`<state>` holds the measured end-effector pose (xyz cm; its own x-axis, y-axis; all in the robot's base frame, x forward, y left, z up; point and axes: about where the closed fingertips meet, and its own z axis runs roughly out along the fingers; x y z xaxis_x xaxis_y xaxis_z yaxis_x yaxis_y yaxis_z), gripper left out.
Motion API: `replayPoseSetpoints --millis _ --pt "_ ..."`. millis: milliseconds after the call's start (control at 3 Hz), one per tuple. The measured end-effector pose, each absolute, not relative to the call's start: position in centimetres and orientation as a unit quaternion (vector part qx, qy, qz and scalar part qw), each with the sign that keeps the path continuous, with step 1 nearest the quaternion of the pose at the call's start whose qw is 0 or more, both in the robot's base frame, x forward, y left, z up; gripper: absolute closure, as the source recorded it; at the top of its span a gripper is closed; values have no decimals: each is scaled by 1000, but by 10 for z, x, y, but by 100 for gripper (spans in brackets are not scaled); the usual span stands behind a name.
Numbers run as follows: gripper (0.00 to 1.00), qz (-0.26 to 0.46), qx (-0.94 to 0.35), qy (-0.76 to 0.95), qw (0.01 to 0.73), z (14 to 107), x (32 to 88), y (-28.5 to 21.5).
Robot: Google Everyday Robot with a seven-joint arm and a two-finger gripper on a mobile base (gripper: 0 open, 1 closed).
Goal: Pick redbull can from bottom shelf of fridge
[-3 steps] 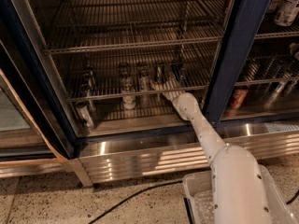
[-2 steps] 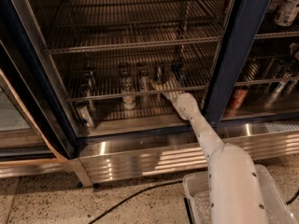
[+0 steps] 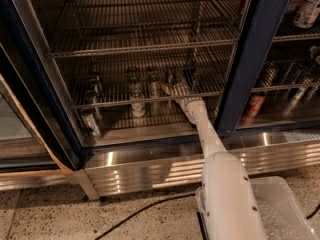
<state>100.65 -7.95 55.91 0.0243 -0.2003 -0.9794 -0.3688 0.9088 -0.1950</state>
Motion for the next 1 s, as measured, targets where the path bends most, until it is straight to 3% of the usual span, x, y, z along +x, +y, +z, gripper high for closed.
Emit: replayPoseSetpoints --millis 1000 --pt "40 53 -199 697 687 559 1027 -78"
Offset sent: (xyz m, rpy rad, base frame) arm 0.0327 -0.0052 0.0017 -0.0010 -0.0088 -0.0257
